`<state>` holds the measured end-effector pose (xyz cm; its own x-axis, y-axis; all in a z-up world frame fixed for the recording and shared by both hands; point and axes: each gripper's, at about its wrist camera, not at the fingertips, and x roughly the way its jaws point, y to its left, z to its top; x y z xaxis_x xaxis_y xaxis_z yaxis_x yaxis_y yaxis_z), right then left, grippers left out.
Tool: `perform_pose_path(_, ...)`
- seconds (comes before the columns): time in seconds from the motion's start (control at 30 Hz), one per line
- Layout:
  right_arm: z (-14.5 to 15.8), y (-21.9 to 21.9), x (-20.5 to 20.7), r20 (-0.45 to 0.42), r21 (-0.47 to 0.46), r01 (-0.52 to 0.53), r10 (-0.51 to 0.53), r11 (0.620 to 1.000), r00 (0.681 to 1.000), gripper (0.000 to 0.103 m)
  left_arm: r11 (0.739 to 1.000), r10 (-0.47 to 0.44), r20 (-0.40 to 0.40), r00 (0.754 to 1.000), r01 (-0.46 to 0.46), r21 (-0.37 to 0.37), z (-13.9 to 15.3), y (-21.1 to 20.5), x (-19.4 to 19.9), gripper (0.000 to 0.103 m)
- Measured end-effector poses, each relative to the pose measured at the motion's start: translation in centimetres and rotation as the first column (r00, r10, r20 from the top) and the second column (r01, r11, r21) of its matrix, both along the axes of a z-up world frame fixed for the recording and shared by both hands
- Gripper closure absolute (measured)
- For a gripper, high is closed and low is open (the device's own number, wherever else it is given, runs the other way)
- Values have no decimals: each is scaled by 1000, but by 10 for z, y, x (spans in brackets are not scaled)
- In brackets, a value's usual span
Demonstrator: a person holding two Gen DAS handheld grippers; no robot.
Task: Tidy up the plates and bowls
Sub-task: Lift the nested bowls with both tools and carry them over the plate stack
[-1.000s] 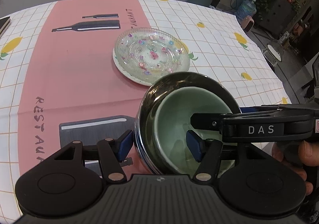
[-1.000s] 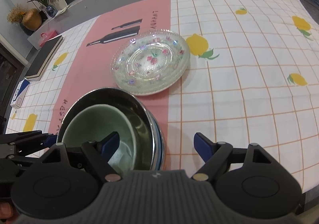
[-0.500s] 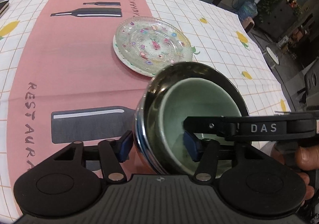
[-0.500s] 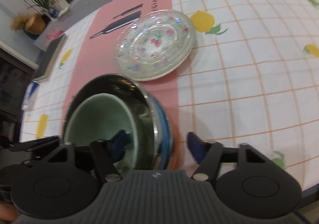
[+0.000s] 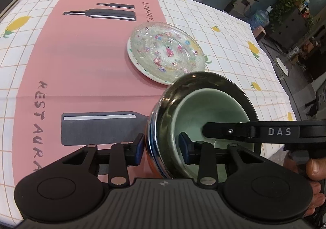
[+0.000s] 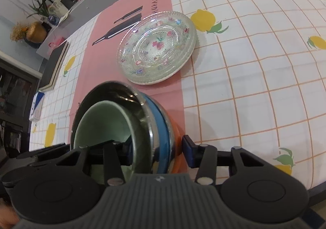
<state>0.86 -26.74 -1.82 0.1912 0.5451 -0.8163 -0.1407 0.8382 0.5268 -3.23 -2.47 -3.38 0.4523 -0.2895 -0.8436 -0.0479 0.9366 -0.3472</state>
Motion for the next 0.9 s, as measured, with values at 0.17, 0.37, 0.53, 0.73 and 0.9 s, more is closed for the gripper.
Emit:
perform_pose_path(0.17,0,1,0,-14,8,19,-19,1000,1000,59,1000,10,4,1000,-10,5,2,1,0,65)
perform_pose_path(0.37,9,0,2,-7,29,40,-39,999,999,59,999,31,32,999,-31,7,13,3,0,65)
perform_pose_path(0.53,21,1,7,20,33,58,-58,998,998,59,999,41,63,997,-42,10,24,3,5,65)
perform_pose_path(0.73,38,4,19,56,38,71,-73,997,996,59,998,59,93,994,-60,7,38,6,21,65)
perform_pose_path(0.9,56,11,39,94,33,84,-87,996,992,59,997,80,125,989,-81,5,52,10,41,65)
